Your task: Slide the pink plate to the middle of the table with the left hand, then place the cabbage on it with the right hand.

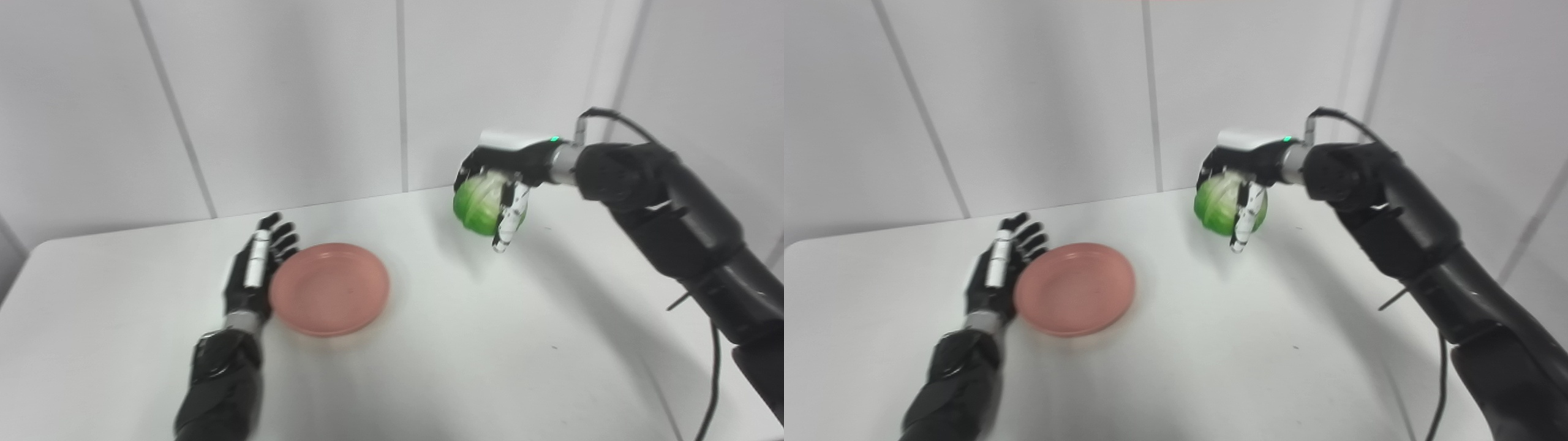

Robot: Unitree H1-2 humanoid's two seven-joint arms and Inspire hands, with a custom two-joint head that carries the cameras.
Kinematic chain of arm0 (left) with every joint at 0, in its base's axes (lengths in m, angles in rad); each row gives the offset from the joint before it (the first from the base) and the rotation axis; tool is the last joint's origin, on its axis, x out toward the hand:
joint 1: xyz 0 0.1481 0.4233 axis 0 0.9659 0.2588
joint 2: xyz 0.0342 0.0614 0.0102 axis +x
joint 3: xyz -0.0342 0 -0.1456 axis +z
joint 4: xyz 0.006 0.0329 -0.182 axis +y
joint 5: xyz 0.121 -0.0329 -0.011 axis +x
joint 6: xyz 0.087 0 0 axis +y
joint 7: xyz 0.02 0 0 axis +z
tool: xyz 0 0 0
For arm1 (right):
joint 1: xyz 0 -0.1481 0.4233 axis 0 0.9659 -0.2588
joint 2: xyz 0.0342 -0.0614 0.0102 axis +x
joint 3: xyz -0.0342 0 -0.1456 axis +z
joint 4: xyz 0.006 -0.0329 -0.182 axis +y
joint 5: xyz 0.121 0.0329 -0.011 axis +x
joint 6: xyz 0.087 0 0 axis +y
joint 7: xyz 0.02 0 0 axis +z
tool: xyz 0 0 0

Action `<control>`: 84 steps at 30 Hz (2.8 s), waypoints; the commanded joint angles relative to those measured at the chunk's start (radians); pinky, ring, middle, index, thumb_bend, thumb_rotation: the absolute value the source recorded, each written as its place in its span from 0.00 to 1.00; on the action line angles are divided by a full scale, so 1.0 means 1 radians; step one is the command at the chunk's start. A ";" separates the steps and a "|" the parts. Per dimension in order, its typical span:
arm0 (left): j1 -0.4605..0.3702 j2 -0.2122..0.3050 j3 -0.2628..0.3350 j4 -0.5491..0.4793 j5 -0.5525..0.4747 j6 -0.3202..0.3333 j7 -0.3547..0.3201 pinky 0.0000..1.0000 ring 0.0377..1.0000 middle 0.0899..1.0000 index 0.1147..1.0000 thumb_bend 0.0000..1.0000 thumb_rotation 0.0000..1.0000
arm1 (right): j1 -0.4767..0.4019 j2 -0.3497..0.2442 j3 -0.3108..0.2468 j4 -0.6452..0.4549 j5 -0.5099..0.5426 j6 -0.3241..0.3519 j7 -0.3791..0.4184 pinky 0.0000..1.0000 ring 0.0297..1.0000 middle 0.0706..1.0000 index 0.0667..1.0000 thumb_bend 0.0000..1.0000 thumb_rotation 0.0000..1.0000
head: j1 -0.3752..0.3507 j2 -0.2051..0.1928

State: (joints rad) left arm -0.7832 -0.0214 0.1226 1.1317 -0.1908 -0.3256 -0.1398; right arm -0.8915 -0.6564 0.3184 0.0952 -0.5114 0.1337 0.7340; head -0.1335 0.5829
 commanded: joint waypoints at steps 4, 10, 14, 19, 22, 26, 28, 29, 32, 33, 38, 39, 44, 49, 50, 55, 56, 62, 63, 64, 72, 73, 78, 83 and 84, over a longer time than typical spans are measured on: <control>0.069 -0.040 -0.012 0.081 0.024 0.068 0.054 0.80 0.82 0.80 0.81 0.71 0.80 | -0.064 0.050 -0.003 0.038 0.003 -0.121 -0.086 0.34 0.39 0.48 0.47 0.51 0.00 | 0.101 -0.015; 0.063 -0.056 -0.007 0.114 0.033 0.035 0.074 0.79 0.81 0.80 0.80 0.72 0.79 | -0.072 0.126 0.002 0.103 -0.003 -0.231 -0.174 0.36 0.40 0.48 0.46 0.52 0.00 | 0.171 -0.034; 0.059 -0.057 -0.008 0.136 0.038 0.011 0.081 0.78 0.81 0.79 0.80 0.74 0.79 | -0.076 0.175 0.014 0.147 -0.017 -0.288 -0.221 0.38 0.41 0.47 0.46 0.52 0.00 | 0.203 -0.045; 0.059 -0.057 -0.008 0.144 0.039 0.001 0.081 0.78 0.81 0.79 0.79 0.74 0.79 | -0.073 0.240 0.040 0.201 -0.036 -0.305 -0.251 0.41 0.43 0.48 0.44 0.52 0.00 | 0.224 -0.055; 0.059 -0.055 -0.011 0.147 0.043 -0.002 0.083 0.78 0.81 0.79 0.80 0.72 0.80 | -0.075 0.275 0.052 0.259 -0.047 -0.331 -0.282 0.42 0.43 0.48 0.43 0.52 0.00 | 0.225 -0.057; 0.062 -0.056 -0.009 0.151 0.050 -0.004 0.082 0.79 0.81 0.79 0.80 0.72 0.79 | -0.078 0.313 0.076 0.339 -0.088 -0.361 -0.344 0.44 0.44 0.48 0.43 0.52 0.00 | 0.224 -0.062; 0.063 -0.057 -0.009 0.151 0.051 -0.004 0.082 0.79 0.81 0.79 0.80 0.72 0.80 | -0.081 0.325 0.089 0.371 -0.109 -0.366 -0.367 0.45 0.44 0.49 0.42 0.52 0.00 | 0.224 -0.065; 0.063 -0.058 -0.008 0.151 0.051 -0.005 0.082 0.79 0.80 0.79 0.80 0.72 0.79 | -0.082 0.329 0.095 0.384 -0.120 -0.367 -0.376 0.45 0.45 0.50 0.41 0.52 0.00 | 0.224 -0.065; 0.065 -0.058 -0.009 0.151 0.053 -0.008 0.080 0.79 0.81 0.80 0.80 0.72 0.80 | -0.084 0.341 0.113 0.428 -0.149 -0.395 -0.423 0.43 0.44 0.50 0.42 0.51 0.00 | 0.223 -0.065; 0.065 -0.058 -0.010 0.152 0.054 -0.009 0.081 0.79 0.81 0.80 0.80 0.72 0.80 | -0.081 0.345 0.117 0.440 -0.158 -0.404 -0.443 0.43 0.43 0.50 0.42 0.51 0.00 | 0.223 -0.065; 0.067 -0.059 -0.011 0.149 0.057 -0.010 0.082 0.78 0.80 0.79 0.80 0.70 0.80 | -0.064 0.362 0.138 0.486 -0.210 -0.419 -0.533 0.44 0.44 0.51 0.42 0.51 0.00 | 0.216 -0.066; 0.067 -0.058 -0.012 0.150 0.059 -0.012 0.084 0.77 0.79 0.79 0.80 0.71 0.80 | -0.060 0.364 0.144 0.496 -0.222 -0.420 -0.548 0.45 0.44 0.51 0.42 0.51 0.00 | 0.214 -0.066; 0.066 -0.058 -0.011 0.150 0.063 -0.010 0.085 0.78 0.80 0.79 0.80 0.71 0.81 | -0.048 0.360 0.175 0.557 -0.274 -0.463 -0.663 0.36 0.40 0.44 0.47 0.52 0.00 | 0.214 -0.064; 0.060 -0.057 -0.011 0.154 0.068 -0.009 0.087 0.78 0.80 0.78 0.80 0.72 0.80 | -0.047 0.360 0.181 0.594 -0.287 -0.498 -0.739 0.37 0.40 0.45 0.48 0.52 0.00 | 0.216 -0.062; 0.059 -0.057 -0.012 0.156 0.070 -0.010 0.084 0.78 0.80 0.79 0.80 0.71 0.81 | -0.047 0.361 0.181 0.596 -0.289 -0.498 -0.743 0.37 0.40 0.46 0.48 0.52 0.00 | 0.212 -0.061; 0.056 -0.060 -0.014 0.154 0.070 -0.001 0.080 0.78 0.80 0.79 0.80 0.72 0.81 | -0.041 0.363 0.177 0.558 -0.284 -0.438 -0.685 0.35 0.39 0.46 0.50 0.52 0.00 | 0.209 -0.053; 0.057 -0.061 -0.013 0.152 0.068 0.001 0.080 0.78 0.81 0.79 0.80 0.72 0.80 | -0.039 0.362 0.175 0.547 -0.281 -0.421 -0.662 0.37 0.44 0.51 0.57 0.74 0.15 | 0.209 -0.053; 0.059 -0.064 -0.014 0.150 0.068 0.001 0.077 0.79 0.81 0.80 0.81 0.72 0.81 | -0.025 0.357 0.158 0.488 -0.267 -0.340 -0.551 0.67 0.74 0.77 0.73 1.00 0.50 | 0.213 -0.045; 0.059 -0.063 -0.015 0.151 0.069 0.002 0.079 0.80 0.81 0.80 0.81 0.72 0.80 | -0.024 0.357 0.155 0.485 -0.264 -0.336 -0.541 0.72 0.77 0.78 0.73 1.00 0.53 | 0.213 -0.045; 0.060 -0.063 -0.016 0.150 0.070 0.002 0.081 0.80 0.81 0.80 0.81 0.72 0.80 | -0.024 0.355 0.154 0.481 -0.261 -0.330 -0.529 0.77 0.80 0.80 0.75 1.00 0.56 | 0.213 -0.045; 0.061 -0.057 -0.011 0.151 0.068 -0.007 0.085 0.79 0.81 0.79 0.80 0.72 0.80 | -0.025 0.338 0.124 0.454 -0.232 -0.322 -0.490 0.95 0.89 0.90 0.83 1.00 0.93 | 0.204 -0.042; 0.062 -0.056 -0.013 0.149 0.071 -0.015 0.087 0.79 0.81 0.79 0.80 0.72 0.80 | -0.021 0.339 0.110 0.448 -0.219 -0.321 -0.496 0.95 0.88 0.90 0.84 1.00 0.94 | 0.201 -0.042; 0.071 -0.051 -0.025 0.123 0.093 -0.085 0.130 0.80 0.81 0.79 0.80 0.73 0.78 | 0.017 0.355 0.003 0.436 -0.118 -0.348 -0.584 0.77 0.82 0.84 0.82 0.94 1.00 | 0.191 -0.038; 0.084 -0.058 -0.008 0.030 0.115 -0.143 0.263 0.89 0.88 0.87 0.82 0.78 0.75 | 0.119 0.493 -0.292 0.448 0.262 -0.279 -0.658 0.72 0.81 0.83 0.83 0.94 1.00 | 0.185 -0.040; 0.088 -0.059 -0.003 0.009 0.114 -0.144 0.272 0.92 0.91 0.90 0.85 0.75 0.75 | 0.133 0.527 -0.349 0.444 0.343 -0.241 -0.657 0.79 0.83 0.85 0.85 0.92 1.00 | 0.183 -0.040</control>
State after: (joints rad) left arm -0.7803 -0.0701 0.1130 1.1299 -0.0806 -0.4532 0.0920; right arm -0.7560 -0.1919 0.0484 0.5603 -0.3305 -0.1807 0.0983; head 0.0491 0.5415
